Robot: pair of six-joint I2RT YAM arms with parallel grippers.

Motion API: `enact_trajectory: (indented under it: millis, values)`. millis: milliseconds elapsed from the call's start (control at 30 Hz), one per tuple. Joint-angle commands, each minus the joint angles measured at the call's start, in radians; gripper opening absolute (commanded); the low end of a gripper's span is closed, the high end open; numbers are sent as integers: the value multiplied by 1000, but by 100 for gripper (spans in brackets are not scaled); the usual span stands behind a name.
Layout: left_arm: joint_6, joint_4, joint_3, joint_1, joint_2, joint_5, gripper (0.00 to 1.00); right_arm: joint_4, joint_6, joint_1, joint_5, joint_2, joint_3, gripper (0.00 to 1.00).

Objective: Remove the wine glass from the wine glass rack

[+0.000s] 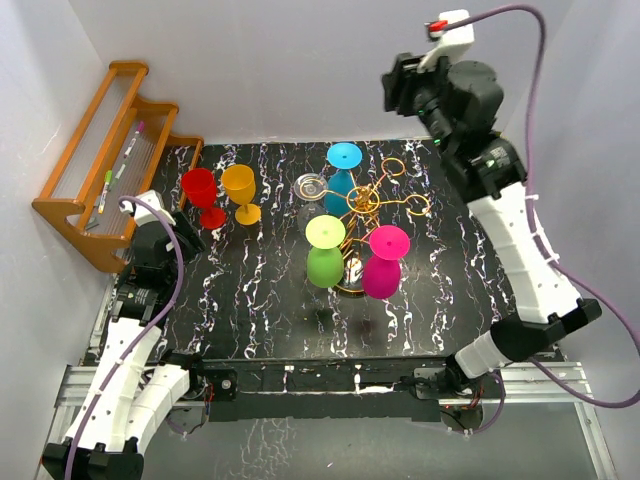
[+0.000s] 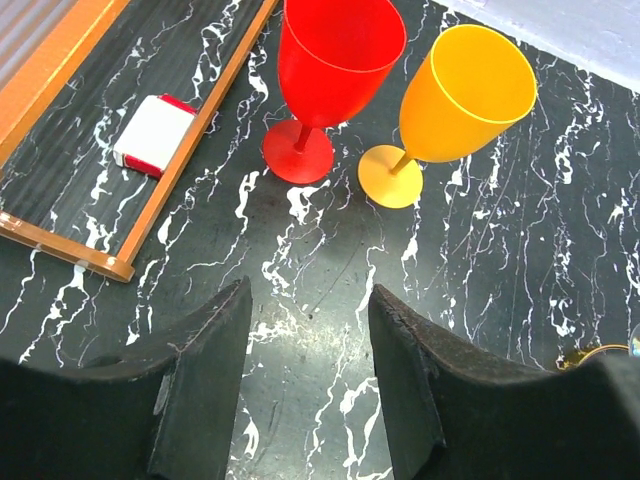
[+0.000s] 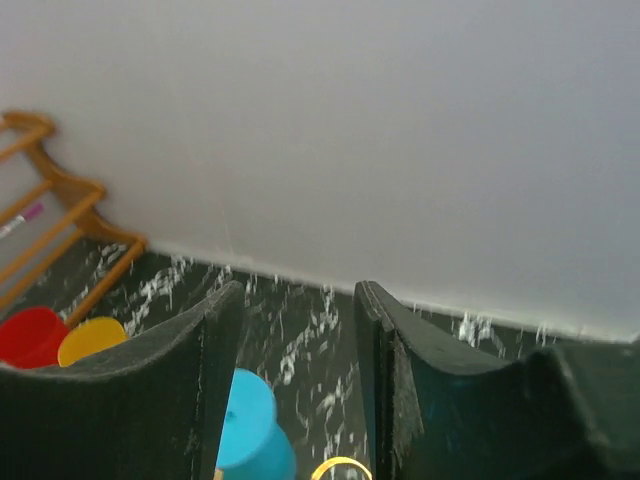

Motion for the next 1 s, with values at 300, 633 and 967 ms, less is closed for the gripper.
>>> enact_trajectory:
  millis: [300, 633, 967]
  values:
    - [4, 36, -13, 3, -12, 93, 49, 5, 645, -473, -1165, 204, -64, 67]
    - [6, 30, -10, 5, 11, 109, 50, -130, 513, -467, -1170, 245, -105, 60]
    - [4, 21, -10, 4, 14, 115, 50, -253, 409, -385, -1033, 318, -16, 57]
